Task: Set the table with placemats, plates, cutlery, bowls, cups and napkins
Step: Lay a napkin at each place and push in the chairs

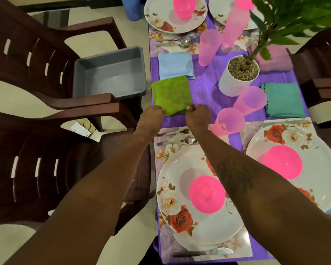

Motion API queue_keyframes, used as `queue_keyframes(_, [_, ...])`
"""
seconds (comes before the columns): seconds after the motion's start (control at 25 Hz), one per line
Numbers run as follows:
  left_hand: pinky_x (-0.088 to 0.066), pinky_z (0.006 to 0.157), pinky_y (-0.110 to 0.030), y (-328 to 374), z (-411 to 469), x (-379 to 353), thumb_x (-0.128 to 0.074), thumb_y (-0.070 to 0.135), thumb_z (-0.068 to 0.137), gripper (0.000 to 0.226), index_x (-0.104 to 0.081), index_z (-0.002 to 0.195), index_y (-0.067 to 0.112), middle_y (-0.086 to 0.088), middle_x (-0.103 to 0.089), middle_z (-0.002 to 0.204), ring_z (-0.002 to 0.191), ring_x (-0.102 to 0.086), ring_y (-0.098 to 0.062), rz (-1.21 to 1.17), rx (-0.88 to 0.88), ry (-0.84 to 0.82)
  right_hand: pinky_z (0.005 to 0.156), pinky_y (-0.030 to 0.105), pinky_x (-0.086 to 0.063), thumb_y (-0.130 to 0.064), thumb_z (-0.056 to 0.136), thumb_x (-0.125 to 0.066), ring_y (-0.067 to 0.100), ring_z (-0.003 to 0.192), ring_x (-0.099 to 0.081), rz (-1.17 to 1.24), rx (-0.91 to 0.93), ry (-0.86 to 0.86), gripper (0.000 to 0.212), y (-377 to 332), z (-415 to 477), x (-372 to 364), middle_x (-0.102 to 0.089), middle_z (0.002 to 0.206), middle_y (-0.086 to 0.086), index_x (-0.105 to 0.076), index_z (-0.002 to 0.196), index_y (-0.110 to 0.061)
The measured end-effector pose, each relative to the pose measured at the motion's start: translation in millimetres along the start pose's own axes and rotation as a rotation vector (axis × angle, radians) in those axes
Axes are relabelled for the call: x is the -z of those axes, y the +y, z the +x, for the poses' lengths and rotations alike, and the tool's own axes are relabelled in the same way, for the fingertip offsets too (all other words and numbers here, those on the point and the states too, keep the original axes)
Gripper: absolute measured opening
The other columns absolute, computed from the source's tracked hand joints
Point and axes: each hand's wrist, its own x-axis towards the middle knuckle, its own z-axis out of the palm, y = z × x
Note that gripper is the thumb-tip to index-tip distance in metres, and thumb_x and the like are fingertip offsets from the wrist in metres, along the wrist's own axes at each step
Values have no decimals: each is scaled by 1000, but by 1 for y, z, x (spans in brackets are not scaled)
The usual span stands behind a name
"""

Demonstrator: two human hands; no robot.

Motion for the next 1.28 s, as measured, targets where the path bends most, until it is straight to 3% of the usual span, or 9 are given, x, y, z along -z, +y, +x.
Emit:
queue_keyframes(0.16, [-55,72,-43,-2,3,1,-55,-9,84,28,-75,99,5,-15,-69,98,85,-67,-36,12,24,-31,70,33,-43,-16,88,-62,38,88,-67,46,-36,-38,19,-5,-7,7,-69,80,16,-72,83,-1])
queue_keyframes(0.32, [-56,73,-43,-6,-3,-4,-56,-10,82,24,-73,93,3,-16,-69,94,81,-66,-36,0,33,-59,64,36,-42,-27,70,-49,32,68,-51,8,42,-43,21,-2,-22,14,-52,64,8,-59,66,-9])
queue_keyframes(0.48, [-56,71,-44,-6,-11,-12,-57,-11,76,23,-72,87,4,-15,-69,90,83,-66,-36,-21,-2,-61,61,33,-37,-15,79,-62,38,74,-61,-62,80,-8,13,8,-28,21,-60,69,12,-62,68,-9])
queue_keyframes(0.64, [-58,74,-43,1,-18,-17,-62,-13,75,30,-75,97,3,-15,-70,95,86,-66,-36,-72,1,-38,63,33,-36,-10,78,-62,41,79,-63,-105,103,-4,7,11,-36,28,-69,82,20,-60,71,-10])
queue_keyframes(0.76, [-59,82,-43,-3,-22,-23,-65,-6,83,30,-76,108,5,-13,-72,105,99,-67,-33,-51,-32,-37,65,32,-39,-9,76,-63,42,80,-63,-89,87,-13,4,14,-41,29,-69,82,20,-64,74,-6])
queue_keyframes(0.92, [-59,74,-41,2,-30,-13,-71,5,86,21,-78,105,11,-9,-73,104,99,-67,-31,-53,19,40,65,32,-39,-9,77,-64,42,80,-64,-86,80,-9,9,14,-44,29,-70,83,20,-68,79,-2])
queue_keyframes(1.04, [-56,80,-43,7,-32,-6,-70,14,92,27,-73,118,10,-10,-71,114,107,-63,-33,-73,-11,64,66,33,-39,-11,77,-65,43,83,-65,-92,67,-20,13,17,-43,29,-71,87,22,-69,84,-1])
queue_keyframes(1.16, [-56,87,-46,9,-28,0,-72,20,92,41,-65,131,11,-9,-65,128,111,-61,-36,-74,-35,0,66,33,-36,-19,71,-56,45,86,-64,-73,67,-17,21,18,-45,29,-69,89,22,-64,83,-4])
queue_keyframes(1.28, [-58,83,-47,11,-24,1,-69,18,93,41,-62,133,15,-7,-64,123,105,-64,-35,9,-56,-89,67,39,-41,-9,75,-59,45,89,-65,-70,119,-11,20,16,-51,29,-68,92,23,-61,95,-4])
